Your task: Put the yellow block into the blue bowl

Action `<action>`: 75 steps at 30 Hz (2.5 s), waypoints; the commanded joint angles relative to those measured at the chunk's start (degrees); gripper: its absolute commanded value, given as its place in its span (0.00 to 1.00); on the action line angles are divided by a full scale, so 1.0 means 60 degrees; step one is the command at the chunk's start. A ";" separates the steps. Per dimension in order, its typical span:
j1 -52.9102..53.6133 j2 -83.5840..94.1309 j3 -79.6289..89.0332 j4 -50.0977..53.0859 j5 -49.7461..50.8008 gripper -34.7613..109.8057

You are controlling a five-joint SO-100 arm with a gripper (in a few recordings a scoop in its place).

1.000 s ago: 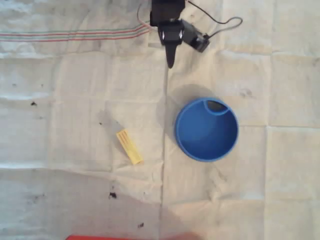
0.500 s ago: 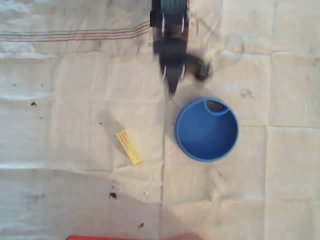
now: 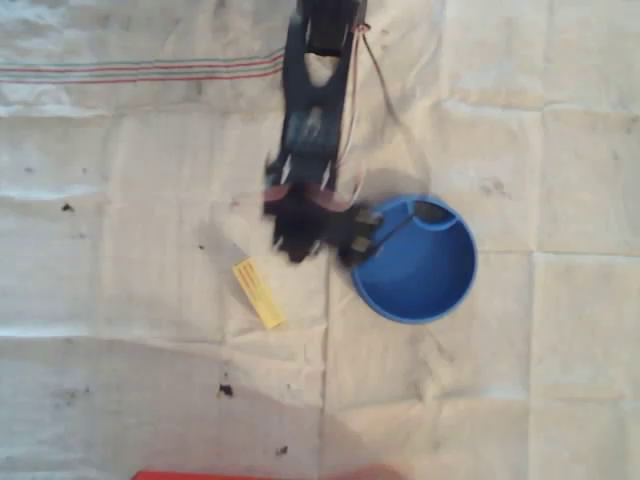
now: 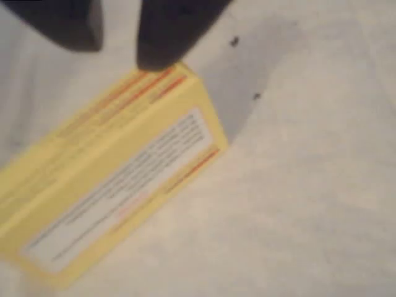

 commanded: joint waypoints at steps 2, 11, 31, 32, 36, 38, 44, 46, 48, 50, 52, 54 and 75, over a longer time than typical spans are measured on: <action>0.0352 -0.0820 -0.2900 0.0249 0.0249 0.24; 0.0571 -0.2285 -0.4204 0.0352 0.0996 0.24; 0.1099 -0.2813 -0.4204 0.0293 0.6372 0.24; 0.1099 -0.2798 -0.4219 0.0264 0.6372 0.24; 0.1011 -0.2725 -0.4219 0.0308 0.6401 0.25; 0.0981 -0.2710 -0.4219 0.0352 0.6416 0.25; 0.1011 -0.2710 -0.4219 0.0352 0.6460 0.25; 0.1011 -0.2710 -0.4219 0.0352 0.6489 0.27; 0.0981 -0.2681 -0.4233 0.0352 0.6504 0.31; 0.0967 -0.2681 -0.4233 0.0352 0.6519 0.35; 0.0981 -0.2695 -0.4233 0.0366 0.6519 0.39; 0.0981 -0.2695 -0.4219 0.0366 0.6519 0.41; 0.0454 -0.2827 -0.4102 0.0366 0.7090 0.41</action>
